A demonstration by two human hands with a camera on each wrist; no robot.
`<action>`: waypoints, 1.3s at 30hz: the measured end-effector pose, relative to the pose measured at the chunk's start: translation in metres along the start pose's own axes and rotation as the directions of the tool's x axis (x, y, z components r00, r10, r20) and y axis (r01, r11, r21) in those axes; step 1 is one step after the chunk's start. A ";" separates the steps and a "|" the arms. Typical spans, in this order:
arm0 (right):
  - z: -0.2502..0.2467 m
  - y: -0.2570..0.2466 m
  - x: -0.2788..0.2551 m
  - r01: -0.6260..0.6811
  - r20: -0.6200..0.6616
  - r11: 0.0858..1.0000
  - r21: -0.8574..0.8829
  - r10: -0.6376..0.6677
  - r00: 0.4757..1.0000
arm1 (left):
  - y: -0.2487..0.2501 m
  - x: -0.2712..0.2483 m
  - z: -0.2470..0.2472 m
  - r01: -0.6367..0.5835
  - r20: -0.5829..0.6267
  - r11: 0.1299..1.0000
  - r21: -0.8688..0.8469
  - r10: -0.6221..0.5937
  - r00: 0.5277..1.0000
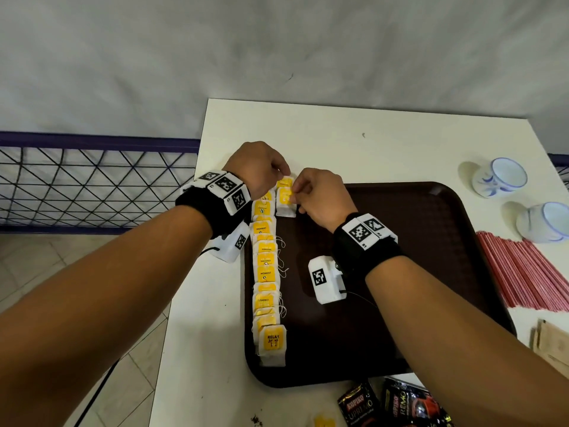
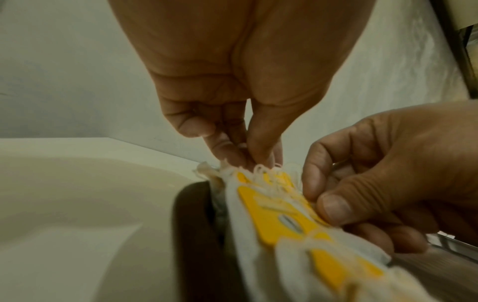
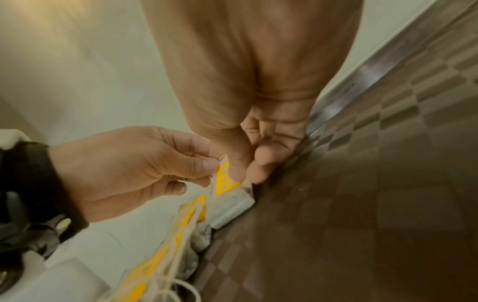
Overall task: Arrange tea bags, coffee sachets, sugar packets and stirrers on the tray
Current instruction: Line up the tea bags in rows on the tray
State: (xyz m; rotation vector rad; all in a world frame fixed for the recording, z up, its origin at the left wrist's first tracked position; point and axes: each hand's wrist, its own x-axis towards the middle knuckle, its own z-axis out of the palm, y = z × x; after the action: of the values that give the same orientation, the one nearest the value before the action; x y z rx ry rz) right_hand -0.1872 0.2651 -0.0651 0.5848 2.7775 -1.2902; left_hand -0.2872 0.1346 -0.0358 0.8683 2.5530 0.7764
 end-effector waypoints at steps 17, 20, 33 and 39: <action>-0.005 -0.011 -0.011 0.047 -0.049 0.999 -0.001 -0.047 0.998 | -0.003 -0.009 -0.007 0.012 -0.059 0.999 0.032 -0.010 0.998; -0.020 -0.015 -0.037 0.047 -0.083 0.999 0.022 -0.045 0.995 | 0.000 -0.027 -0.017 0.019 -0.106 1.000 -0.003 -0.019 0.994; -0.019 0.040 -0.295 -0.164 0.251 0.979 0.123 0.129 0.959 | 0.017 -0.262 0.042 0.164 0.165 0.972 -0.169 -0.136 0.977; -0.001 0.048 -0.338 -0.163 0.288 0.987 -0.009 0.158 0.944 | 0.033 -0.317 0.074 0.195 0.357 0.976 -0.094 -0.150 0.922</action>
State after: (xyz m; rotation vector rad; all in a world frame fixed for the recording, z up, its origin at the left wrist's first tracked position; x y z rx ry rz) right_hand 0.1436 0.1847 -0.0397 0.5599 2.4337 -1.2505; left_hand 0.0024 -0.0166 -0.0328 0.6608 2.2046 0.6572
